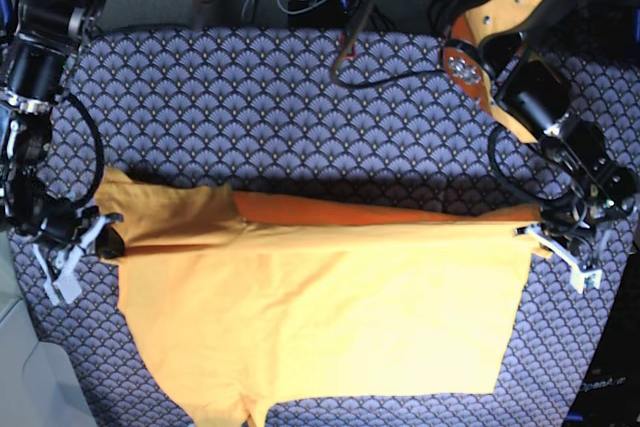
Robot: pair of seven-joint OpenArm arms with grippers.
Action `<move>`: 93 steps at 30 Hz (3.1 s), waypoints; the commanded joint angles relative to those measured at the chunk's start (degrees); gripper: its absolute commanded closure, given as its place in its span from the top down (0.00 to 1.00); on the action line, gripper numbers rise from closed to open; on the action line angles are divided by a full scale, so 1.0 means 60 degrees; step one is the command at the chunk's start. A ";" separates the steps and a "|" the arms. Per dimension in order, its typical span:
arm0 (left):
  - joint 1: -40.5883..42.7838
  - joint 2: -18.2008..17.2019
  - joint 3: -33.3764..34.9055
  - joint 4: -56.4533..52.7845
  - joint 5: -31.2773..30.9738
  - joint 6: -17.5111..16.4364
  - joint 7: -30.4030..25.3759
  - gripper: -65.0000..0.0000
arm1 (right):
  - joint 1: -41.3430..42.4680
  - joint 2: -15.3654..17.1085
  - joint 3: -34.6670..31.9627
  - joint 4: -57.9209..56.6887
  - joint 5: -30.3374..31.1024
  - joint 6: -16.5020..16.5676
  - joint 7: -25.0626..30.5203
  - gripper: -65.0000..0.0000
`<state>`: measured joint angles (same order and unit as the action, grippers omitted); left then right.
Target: Fold the T-shirt properly
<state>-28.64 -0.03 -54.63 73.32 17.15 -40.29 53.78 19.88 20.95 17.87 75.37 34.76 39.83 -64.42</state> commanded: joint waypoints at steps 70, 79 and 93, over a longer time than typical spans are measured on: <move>-0.0801 -0.1262 0.1772 -0.2322 -0.0037 0.0833 -0.4560 0.16 | 0.2848 -0.0613 -0.2077 -0.2650 -0.4248 0.0028 0.3492 0.32; -0.0611 -0.1233 0.1772 -0.2235 -0.0067 0.0730 -0.4487 0.62 | 0.2599 -0.0613 -0.1403 -0.2636 -0.4248 0.0028 0.3419 0.34; 0.1763 -0.0734 0.1772 -0.0344 -0.0667 0.0672 -0.3886 0.62 | 0.1134 -0.0349 -0.1286 -0.2577 -0.4204 0.0028 0.3419 0.34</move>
<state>-16.80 -3.66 -44.05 70.28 13.50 -36.25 31.46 25.50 17.98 9.85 58.83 9.04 39.81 -44.88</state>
